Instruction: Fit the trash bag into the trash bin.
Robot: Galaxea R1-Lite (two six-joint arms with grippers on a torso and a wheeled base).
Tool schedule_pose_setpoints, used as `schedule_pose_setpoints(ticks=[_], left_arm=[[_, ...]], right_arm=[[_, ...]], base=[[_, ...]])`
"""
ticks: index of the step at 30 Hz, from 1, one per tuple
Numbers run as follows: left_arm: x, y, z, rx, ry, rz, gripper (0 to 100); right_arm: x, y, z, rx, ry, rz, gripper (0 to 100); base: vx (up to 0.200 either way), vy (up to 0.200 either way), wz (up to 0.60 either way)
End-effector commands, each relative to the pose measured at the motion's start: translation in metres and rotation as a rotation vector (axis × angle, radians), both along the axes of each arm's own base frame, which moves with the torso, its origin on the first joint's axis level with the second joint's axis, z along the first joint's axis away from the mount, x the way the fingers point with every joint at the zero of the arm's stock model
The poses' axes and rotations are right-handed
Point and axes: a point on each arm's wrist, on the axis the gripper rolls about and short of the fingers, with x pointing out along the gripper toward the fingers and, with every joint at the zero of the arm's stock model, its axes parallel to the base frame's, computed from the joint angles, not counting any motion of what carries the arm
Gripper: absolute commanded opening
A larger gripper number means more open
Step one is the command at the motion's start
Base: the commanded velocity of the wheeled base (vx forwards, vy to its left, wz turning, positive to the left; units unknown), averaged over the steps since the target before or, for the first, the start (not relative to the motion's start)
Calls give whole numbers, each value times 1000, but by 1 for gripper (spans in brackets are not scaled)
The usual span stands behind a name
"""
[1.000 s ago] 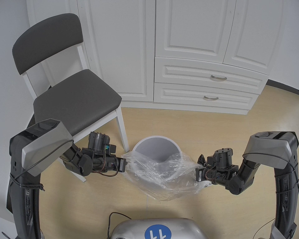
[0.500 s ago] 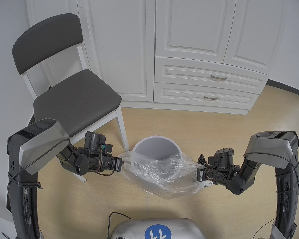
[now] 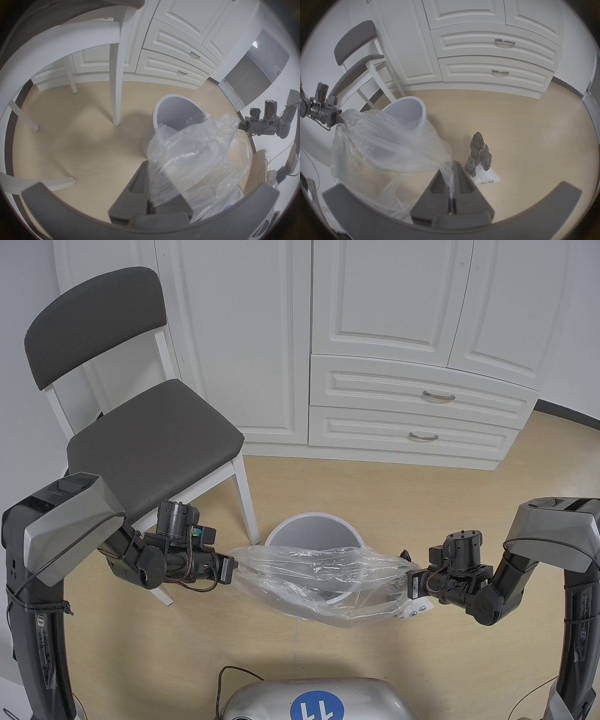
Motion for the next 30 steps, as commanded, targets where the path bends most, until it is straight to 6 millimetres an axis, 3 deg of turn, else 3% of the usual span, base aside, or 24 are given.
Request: schedule_pose_setpoints(ticks=[1,15,24,30], left_arm=[[-1,1,-1,3,5,-2,0],[0,-3,-28,29,45,-27,0],[8,-2,-13,-4,-47,-12,0],[20,-16,-16,-138,-141,49,0]], right_arm=[[-1,-1,-2,-8,7,3,0],[-3,8,-28,-26,65,27,0],[-1,7,-6,0,3,19,0],[5,-1,-2,-1,-50,-22,0]], base=[[0,0,0],[0,0,0],[0,0,0],[0,0,0]])
